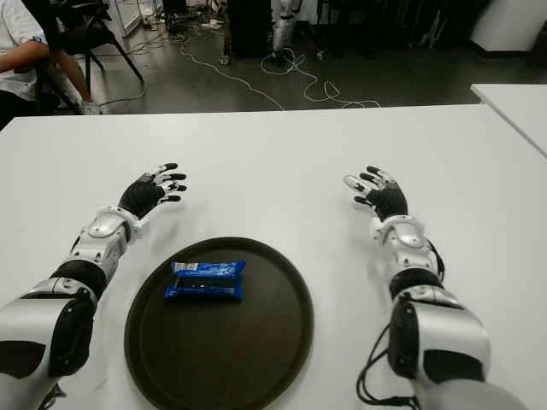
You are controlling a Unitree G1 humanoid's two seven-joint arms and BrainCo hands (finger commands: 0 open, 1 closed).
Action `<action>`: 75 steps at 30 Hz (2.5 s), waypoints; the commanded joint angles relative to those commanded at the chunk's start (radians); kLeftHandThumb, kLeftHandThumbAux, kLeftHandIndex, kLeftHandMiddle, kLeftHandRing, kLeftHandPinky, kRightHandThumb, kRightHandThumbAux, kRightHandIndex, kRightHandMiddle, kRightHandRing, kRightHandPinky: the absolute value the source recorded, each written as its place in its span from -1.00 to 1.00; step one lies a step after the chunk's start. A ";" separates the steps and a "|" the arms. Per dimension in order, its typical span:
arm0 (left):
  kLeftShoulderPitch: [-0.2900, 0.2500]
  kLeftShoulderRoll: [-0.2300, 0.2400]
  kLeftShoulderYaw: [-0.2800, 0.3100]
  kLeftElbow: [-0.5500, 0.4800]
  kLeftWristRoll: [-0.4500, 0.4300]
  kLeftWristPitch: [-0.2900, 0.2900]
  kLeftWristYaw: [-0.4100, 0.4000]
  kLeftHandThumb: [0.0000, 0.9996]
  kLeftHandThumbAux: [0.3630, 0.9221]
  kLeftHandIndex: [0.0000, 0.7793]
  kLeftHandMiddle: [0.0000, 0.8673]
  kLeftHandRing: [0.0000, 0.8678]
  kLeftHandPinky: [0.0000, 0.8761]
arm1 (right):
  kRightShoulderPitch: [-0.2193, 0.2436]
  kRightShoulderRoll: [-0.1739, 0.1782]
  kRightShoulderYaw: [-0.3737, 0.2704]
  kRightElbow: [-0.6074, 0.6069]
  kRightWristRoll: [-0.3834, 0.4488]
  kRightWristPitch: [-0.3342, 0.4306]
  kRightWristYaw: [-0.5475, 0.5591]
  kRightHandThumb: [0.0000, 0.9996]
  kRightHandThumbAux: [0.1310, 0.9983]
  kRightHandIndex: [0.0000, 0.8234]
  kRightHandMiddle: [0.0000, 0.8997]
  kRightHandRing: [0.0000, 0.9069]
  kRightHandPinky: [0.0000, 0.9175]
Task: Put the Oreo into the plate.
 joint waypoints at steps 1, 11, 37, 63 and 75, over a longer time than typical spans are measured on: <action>0.000 0.000 0.000 0.000 0.000 -0.001 -0.001 -1.00 0.13 -0.67 -0.49 -0.43 -0.40 | -0.001 0.000 -0.001 0.000 -0.001 0.001 -0.002 -1.00 0.55 -0.54 -0.40 -0.34 -0.25; 0.002 0.005 -0.002 -0.002 0.002 -0.005 -0.001 -1.00 0.20 -0.65 -0.48 -0.42 -0.36 | -0.003 0.004 -0.002 0.001 -0.012 0.012 -0.010 -1.00 0.55 -0.53 -0.38 -0.32 -0.23; 0.002 0.006 0.008 0.001 -0.008 -0.002 -0.012 -1.00 0.18 -0.65 -0.49 -0.43 -0.38 | -0.005 0.010 0.007 0.001 -0.024 0.018 -0.041 -1.00 0.55 -0.55 -0.38 -0.30 -0.20; 0.000 0.016 -0.005 0.003 -0.002 -0.009 -0.003 -1.00 -0.06 -0.61 -0.49 -0.43 -0.37 | 0.004 0.018 0.027 0.003 -0.071 -0.075 -0.138 -1.00 0.42 -0.53 -0.37 -0.30 -0.23; -0.001 0.018 0.001 0.002 -0.006 0.006 0.001 -1.00 0.05 -0.62 -0.50 -0.43 -0.36 | 0.001 0.021 0.050 0.004 -0.104 -0.081 -0.207 -1.00 0.44 -0.48 -0.36 -0.29 -0.23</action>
